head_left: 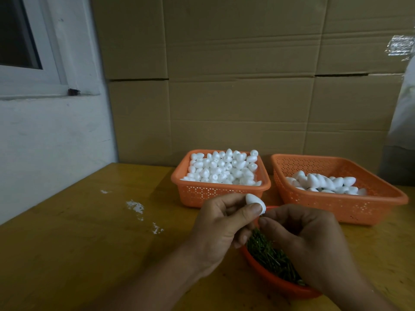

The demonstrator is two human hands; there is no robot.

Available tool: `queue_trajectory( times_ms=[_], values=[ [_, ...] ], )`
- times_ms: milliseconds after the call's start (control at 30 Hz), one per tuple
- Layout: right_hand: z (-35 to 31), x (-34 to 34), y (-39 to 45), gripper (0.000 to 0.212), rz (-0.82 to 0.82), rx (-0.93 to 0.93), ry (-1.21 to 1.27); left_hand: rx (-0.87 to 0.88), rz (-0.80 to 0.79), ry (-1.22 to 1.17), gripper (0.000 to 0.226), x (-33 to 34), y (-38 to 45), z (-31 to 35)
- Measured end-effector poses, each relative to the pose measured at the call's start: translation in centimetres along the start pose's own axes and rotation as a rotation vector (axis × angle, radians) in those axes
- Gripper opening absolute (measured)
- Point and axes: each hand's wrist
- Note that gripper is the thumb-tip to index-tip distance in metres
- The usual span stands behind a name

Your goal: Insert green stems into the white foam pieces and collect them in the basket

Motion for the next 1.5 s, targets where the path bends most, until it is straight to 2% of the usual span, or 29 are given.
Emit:
queue_trajectory(
  times_ms=[133, 233, 500, 667, 767, 933, 1200, 1300, 1333, 1500],
  values=[
    [0.2, 0.1, 0.0, 0.018, 0.017, -0.014, 0.04, -0.025, -0.023, -0.054, 0.007, 0.2, 0.0, 0.0],
    [0.1, 0.1, -0.1, 0.018, 0.027, -0.016, 0.056, -0.016, -0.008, -0.035, 0.01, 0.3, -0.1, 0.2],
    [0.1, 0.5, -0.2, 0.015, 0.066, -0.019, 0.114, 0.137, 0.065, 0.235, 0.032, 0.6, -0.4, 0.0],
    [0.0, 1.0, -0.2, 0.011, 0.105, -0.005, 0.187, 0.199, 0.076, 0.381, 0.019, 0.5, -0.5, -0.1],
    [-0.1, 1.2, -0.2, 0.01, 0.117, -0.004, 0.222, 0.22, 0.091, 0.423, 0.02, 0.5, -0.5, -0.3],
    [-0.3, 1.4, -0.1, 0.012, 0.122, -0.007, 0.295, 0.237, 0.089, 0.392, 0.021, 0.5, -0.5, -0.5],
    [-0.2, 0.7, 0.2, 0.018, 0.132, 0.055, 0.306, 0.189, -0.026, 0.276, 0.015, 0.7, -0.7, 0.1],
    [0.0, 0.0, 0.7, 0.019, 0.186, 0.094, 0.335, 0.143, -0.028, 0.272, 0.042, 0.8, -0.8, 0.0],
    [0.2, -0.4, 0.9, 0.019, 0.214, 0.107, 0.323, 0.133, -0.012, 0.281, 0.045, 0.8, -0.7, -0.2],
    [3.4, -3.2, 1.7, 0.005, 0.356, 0.206, 0.128, 0.143, 0.057, 0.403, 0.035, 0.8, -0.5, -1.0]
  ],
)
Point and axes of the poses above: each hand's wrist, its own y-axis towards the middle knuckle, its own x-axis out of the palm, z = x × y, and after that the axes turned 15 degrees about -x, right-handed
